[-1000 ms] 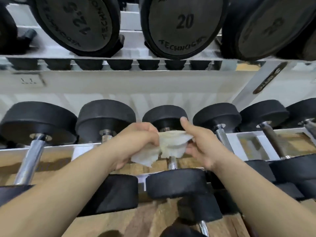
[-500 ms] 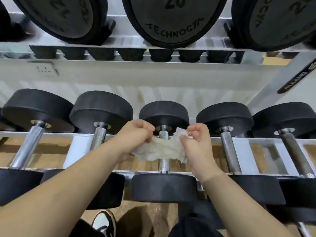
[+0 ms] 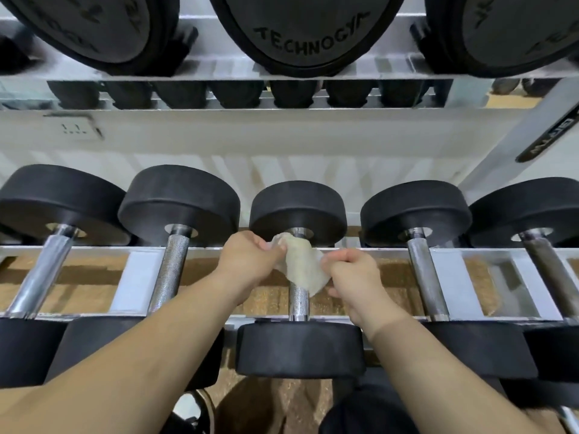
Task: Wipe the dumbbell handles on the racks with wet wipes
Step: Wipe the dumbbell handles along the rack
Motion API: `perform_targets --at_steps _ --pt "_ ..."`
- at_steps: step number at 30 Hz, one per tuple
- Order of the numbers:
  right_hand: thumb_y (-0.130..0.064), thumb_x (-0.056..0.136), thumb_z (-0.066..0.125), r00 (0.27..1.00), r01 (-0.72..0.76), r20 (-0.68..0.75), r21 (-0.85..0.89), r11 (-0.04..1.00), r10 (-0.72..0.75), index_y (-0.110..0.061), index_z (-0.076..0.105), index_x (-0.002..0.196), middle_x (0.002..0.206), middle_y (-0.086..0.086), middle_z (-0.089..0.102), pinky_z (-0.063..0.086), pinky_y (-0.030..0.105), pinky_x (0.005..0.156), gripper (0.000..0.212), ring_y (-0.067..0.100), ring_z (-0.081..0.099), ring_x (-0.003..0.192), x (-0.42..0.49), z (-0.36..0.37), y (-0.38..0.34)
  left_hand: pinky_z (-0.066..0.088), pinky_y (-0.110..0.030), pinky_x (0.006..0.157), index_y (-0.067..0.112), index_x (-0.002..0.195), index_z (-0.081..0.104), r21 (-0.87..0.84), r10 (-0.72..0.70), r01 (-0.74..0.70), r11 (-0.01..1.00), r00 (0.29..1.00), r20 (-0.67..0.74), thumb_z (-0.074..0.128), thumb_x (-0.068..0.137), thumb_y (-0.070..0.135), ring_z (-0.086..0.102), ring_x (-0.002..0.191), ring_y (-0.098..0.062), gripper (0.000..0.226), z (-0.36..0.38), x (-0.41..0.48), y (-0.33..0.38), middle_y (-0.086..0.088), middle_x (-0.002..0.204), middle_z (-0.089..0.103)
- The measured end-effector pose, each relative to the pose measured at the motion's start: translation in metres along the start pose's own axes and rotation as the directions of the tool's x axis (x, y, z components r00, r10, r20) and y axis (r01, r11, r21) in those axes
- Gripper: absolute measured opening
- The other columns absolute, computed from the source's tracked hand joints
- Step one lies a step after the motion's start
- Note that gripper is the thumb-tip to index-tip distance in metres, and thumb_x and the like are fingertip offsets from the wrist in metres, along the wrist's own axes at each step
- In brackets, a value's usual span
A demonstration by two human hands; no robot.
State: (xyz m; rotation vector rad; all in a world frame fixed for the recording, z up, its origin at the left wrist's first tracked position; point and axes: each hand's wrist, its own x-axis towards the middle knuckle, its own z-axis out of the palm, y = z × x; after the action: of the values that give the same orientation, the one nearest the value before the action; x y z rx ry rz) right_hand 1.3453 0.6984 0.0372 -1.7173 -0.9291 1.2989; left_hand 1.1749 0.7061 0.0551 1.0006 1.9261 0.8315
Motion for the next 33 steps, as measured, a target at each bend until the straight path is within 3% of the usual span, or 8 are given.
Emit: perform_targets --at_steps 5,9,12,17,19,22,28,33 --pt "-0.013 0.098 0.052 0.986 0.046 0.164 -0.231 0.972 -0.007 -0.020 0.069 0.097 0.098 0.007 0.069 0.053 0.034 0.072 0.018 0.021 0.061 0.085 -0.014 -0.022 -0.020 0.057 -0.030 0.059 0.003 0.093 0.068 -0.145 -0.105 0.143 0.979 0.965 0.240 0.064 0.088 -0.004 0.066 0.066 -0.024 0.009 0.001 -0.011 0.004 -0.017 0.080 0.072" --pt "-0.017 0.100 0.055 0.966 0.027 0.255 -0.227 0.974 0.033 -0.025 0.068 0.101 0.109 0.005 0.069 0.060 0.033 0.081 0.016 0.019 0.069 0.098 -0.018 -0.030 -0.028 0.063 -0.042 0.075 -0.005 0.110 0.066 -0.456 -0.163 0.339 0.823 0.910 0.382 0.049 0.099 -0.001 0.072 0.086 -0.031 0.020 0.007 -0.012 0.014 -0.020 0.096 0.074" --pt "-0.018 0.100 0.056 0.963 0.044 0.269 -0.221 0.974 0.018 -0.022 0.069 0.105 0.108 0.005 0.071 0.062 0.039 0.085 0.015 0.020 0.070 0.098 -0.021 -0.026 -0.025 0.058 -0.035 0.063 -0.002 0.108 0.062 -0.512 -0.228 0.417 0.751 0.892 0.391 0.043 0.094 0.000 0.069 0.066 -0.027 0.024 0.019 -0.016 0.019 -0.014 0.078 0.070" --pt "-0.023 0.096 0.058 0.973 0.127 0.223 -0.303 0.944 -0.059 -0.023 0.074 0.090 0.092 0.006 0.076 0.060 0.048 0.085 0.016 0.029 0.072 0.093 -0.023 -0.029 -0.014 0.056 -0.047 0.097 -0.009 0.125 0.058 -0.583 -0.203 0.443 0.681 0.879 0.431 0.040 0.098 0.003 0.072 0.108 -0.037 0.034 0.025 -0.010 0.020 -0.027 0.115 0.072" --pt "-0.027 0.096 0.059 0.965 0.162 0.249 -0.338 0.927 -0.078 -0.022 0.074 0.087 0.089 0.007 0.076 0.059 0.047 0.083 0.018 0.030 0.072 0.091 -0.024 -0.031 -0.013 0.058 -0.047 0.094 -0.007 0.122 0.060 -0.528 -0.154 0.387 0.756 0.889 0.431 0.043 0.101 0.005 0.074 0.101 -0.035 0.030 0.025 -0.015 0.018 -0.026 0.108 0.075" --pt "-0.025 0.098 0.060 0.960 0.191 0.261 -0.361 0.913 -0.098 -0.021 0.073 0.086 0.085 0.005 0.075 0.057 0.038 0.079 0.018 0.025 0.071 0.087 -0.022 -0.033 -0.012 0.061 -0.042 0.089 0.005 0.105 0.072 -0.155 -0.053 0.094 0.983 0.966 0.254 0.055 0.101 0.016 0.074 0.092 -0.026 0.021 0.026 -0.022 0.008 -0.013 0.096 0.077" --pt "-0.019 0.102 0.054 0.972 0.073 0.236 -0.240 0.968 -0.015 -0.017 0.071 0.102 0.091 0.009 0.077 0.057 0.031 0.071 0.017 0.022 0.073 0.082 -0.016 -0.034 -0.016 0.039 -0.023 0.056 0.013 0.066 0.060 -0.171 0.122 -0.120 0.978 0.993 0.004 0.053 0.103 0.016 0.048 0.062 -0.015 0.038 0.035 -0.016 0.014 0.001 0.062 0.051" --pt "-0.022 0.101 0.058 0.968 0.040 0.252 -0.205 0.978 0.014 -0.018 0.070 0.103 0.089 0.006 0.078 0.061 0.038 0.079 0.013 0.022 0.074 0.085 -0.013 -0.030 -0.018 0.036 -0.025 0.059 0.001 0.070 0.063 0.112 0.336 -0.362 0.926 0.921 0.197 0.050 0.091 0.012 0.039 0.060 -0.010 0.027 0.012 -0.026 0.000 0.003 0.063 0.044"
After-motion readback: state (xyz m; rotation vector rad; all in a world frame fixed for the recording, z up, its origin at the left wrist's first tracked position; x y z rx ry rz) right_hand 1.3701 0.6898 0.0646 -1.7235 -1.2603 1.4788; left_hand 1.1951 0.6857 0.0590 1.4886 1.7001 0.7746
